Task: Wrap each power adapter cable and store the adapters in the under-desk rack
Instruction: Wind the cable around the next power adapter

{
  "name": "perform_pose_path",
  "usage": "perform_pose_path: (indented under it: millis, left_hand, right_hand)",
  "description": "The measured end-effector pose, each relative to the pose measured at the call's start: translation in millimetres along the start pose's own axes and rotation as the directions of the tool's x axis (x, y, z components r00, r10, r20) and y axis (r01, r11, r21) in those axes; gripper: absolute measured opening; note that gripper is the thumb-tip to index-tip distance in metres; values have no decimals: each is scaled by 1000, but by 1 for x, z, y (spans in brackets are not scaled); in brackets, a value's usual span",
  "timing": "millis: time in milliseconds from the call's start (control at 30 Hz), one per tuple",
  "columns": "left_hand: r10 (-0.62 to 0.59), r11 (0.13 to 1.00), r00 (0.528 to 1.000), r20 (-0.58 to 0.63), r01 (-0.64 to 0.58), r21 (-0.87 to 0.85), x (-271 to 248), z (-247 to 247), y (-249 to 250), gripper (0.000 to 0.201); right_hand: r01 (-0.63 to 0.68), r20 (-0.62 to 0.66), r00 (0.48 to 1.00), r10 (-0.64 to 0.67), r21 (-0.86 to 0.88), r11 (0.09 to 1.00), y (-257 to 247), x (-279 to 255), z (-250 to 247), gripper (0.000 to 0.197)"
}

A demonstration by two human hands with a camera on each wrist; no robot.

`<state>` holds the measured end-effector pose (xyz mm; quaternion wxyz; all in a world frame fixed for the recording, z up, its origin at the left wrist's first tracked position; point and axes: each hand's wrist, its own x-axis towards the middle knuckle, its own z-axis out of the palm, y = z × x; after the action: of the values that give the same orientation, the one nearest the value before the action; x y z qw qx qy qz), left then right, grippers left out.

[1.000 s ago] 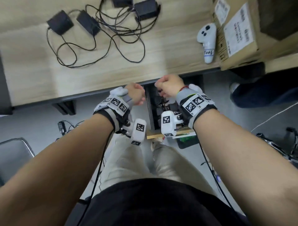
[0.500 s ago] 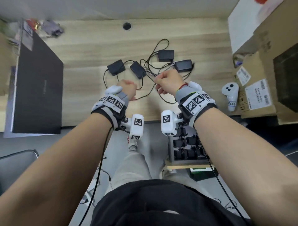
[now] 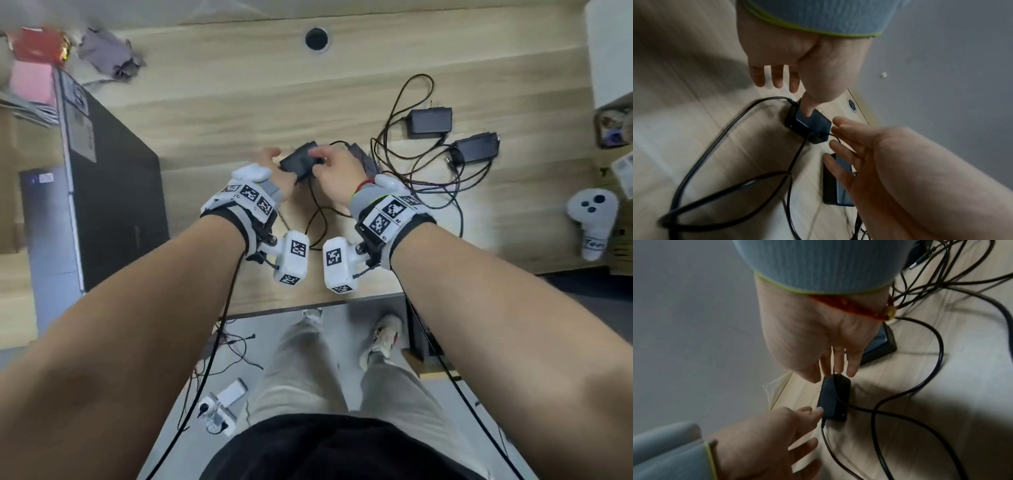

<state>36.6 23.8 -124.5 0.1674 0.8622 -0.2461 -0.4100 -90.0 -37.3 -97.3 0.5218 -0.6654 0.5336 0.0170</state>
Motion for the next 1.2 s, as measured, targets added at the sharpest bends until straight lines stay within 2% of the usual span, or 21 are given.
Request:
perform_pose_path:
  millis: [67,167,267,333,367,433,500,533,567,633,700,800,900,967,1000,1033,1100,1133,1200]
  left_hand:
    - [-17,1000,999,49,16,15,13,-2,6,83]
    - [-6,998,999,43,3,69,18,1,10,87]
    - [4,996,995,99,-12,88,23,2,16,68]
    - [-11,988,989,150,-13,154,20,-2,23,35]
    - [-11,983,984,176,-22,184,17,-4,26,27]
    - [-47,972,982,184,3,234,14,-7,28,38]
    - [-111,983,978,174,82,167,15,-6,26,58]
    - [-119,992,979,168,111,56,17,-6,24,60]
    - [-119,987,978,169,135,-84,12,-11,28,55]
    - [-95,932,985,143,139,-335,-13,-31,46,28]
    - [-58,888,994,95,95,-450,-33,-55,65,15]
    - [2,844,1000,-28,-16,-537,-65,-94,97,19]
    - [81,755,990,-120,-139,-640,-98,-131,128,17]
    - [120,705,985,-125,-173,-688,-121,-150,151,9]
    - [154,684,980,-126,-198,-702,-132,-160,163,8]
    - [175,672,977,-122,-209,-710,-139,-166,170,11]
    - [240,694,961,-136,-268,-668,-155,-181,187,22]
    - [261,721,957,-127,-281,-634,-159,-185,190,23]
    - [297,755,950,-100,-298,-585,-171,-195,197,24]
  right_hand:
    - [-43,-6,999,43,-22,999,-3,12,6,45]
    - [-38,-47,998,37,-23,999,-1,18,4,47]
    - [-75,-52,996,73,-39,996,0,20,-1,47]
    - [-96,-10,995,96,-33,995,6,20,-2,47]
    - [-106,5,994,106,-16,994,9,20,-1,47]
    - [-120,23,993,119,18,993,11,17,-1,48]
    - [-106,27,994,104,65,992,12,14,-2,49]
    - [-95,28,995,92,107,990,9,10,-4,48]
    - [-85,33,996,80,160,983,5,6,-5,47]
    - [-62,68,997,45,279,958,-9,-7,-11,45]
    - [-53,179,984,-14,362,931,-28,-22,-18,44]
    - [62,303,938,-167,328,942,-61,-48,-38,49]
    - [221,273,920,-282,234,947,-94,-62,-65,55]
    - [337,263,897,-354,109,935,-115,-70,-86,39]
    - [396,280,875,-394,52,917,-125,-76,-98,25]
    - [432,300,858,-416,15,902,-131,-79,-106,21]
    - [509,276,836,-474,-69,858,-144,-91,-130,33]
    - [514,248,841,-481,-88,853,-147,-92,-138,37]
    - [509,180,848,-499,-13,861,-153,-98,-164,41]
